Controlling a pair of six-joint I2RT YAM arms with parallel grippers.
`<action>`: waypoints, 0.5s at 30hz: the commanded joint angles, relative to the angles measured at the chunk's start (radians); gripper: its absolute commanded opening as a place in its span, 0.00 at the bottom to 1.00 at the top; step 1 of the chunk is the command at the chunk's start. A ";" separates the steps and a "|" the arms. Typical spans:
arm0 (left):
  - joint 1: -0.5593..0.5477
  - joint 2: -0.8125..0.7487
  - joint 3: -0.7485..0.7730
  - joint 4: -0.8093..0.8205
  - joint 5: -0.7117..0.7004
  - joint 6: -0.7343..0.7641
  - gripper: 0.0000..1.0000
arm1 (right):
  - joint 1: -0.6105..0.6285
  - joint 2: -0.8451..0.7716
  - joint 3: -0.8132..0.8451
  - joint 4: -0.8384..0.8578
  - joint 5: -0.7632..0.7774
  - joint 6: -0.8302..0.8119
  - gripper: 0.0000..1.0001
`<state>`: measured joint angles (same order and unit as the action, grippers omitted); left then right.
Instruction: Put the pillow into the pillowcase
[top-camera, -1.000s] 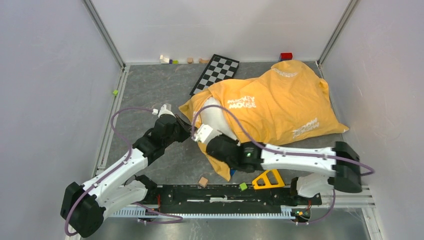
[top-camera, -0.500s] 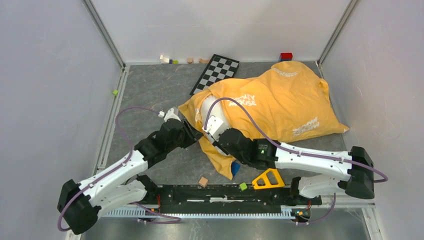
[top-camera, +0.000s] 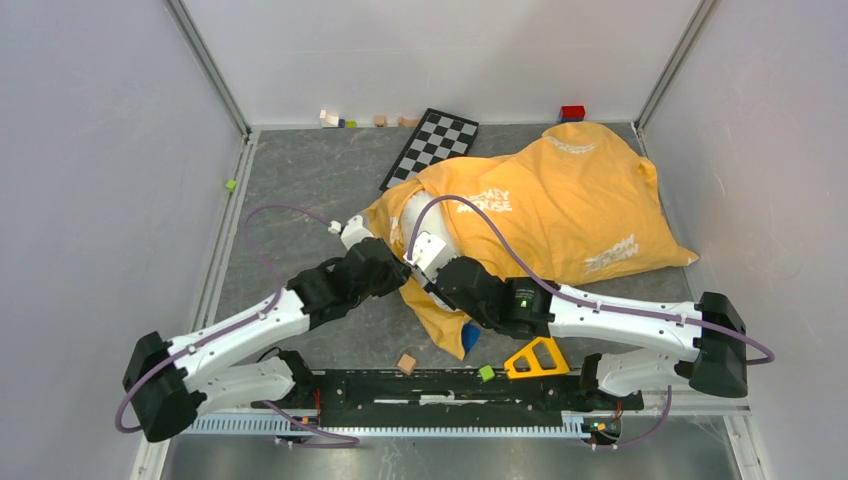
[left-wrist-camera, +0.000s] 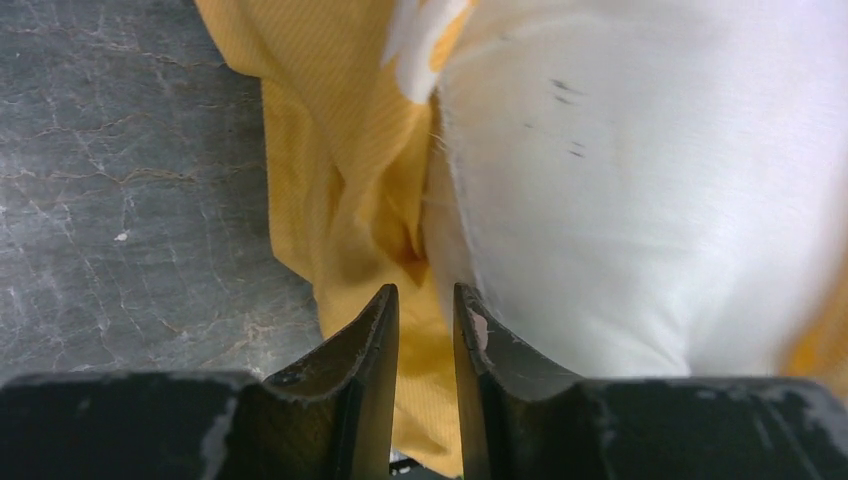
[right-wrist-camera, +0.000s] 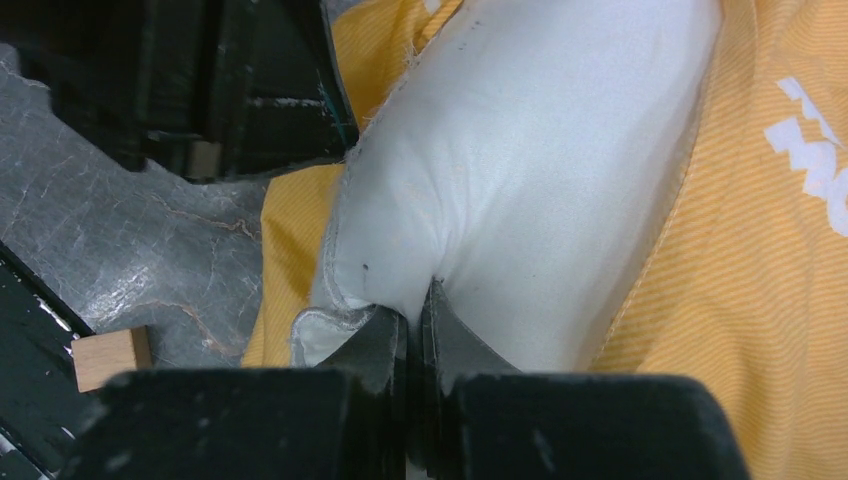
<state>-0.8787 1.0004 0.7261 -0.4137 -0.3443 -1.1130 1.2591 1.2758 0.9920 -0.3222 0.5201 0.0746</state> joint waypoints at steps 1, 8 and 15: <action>-0.003 0.100 0.008 0.071 -0.081 -0.094 0.31 | 0.002 -0.019 0.037 0.082 -0.014 0.029 0.00; -0.002 0.229 0.061 0.138 -0.112 -0.110 0.30 | 0.001 -0.039 0.040 0.067 -0.009 0.037 0.00; -0.002 0.270 0.010 0.297 -0.067 -0.140 0.34 | 0.002 -0.035 0.047 0.063 -0.013 0.044 0.00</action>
<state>-0.8787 1.2770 0.7490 -0.2810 -0.3973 -1.1938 1.2587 1.2739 0.9920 -0.3237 0.5201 0.0834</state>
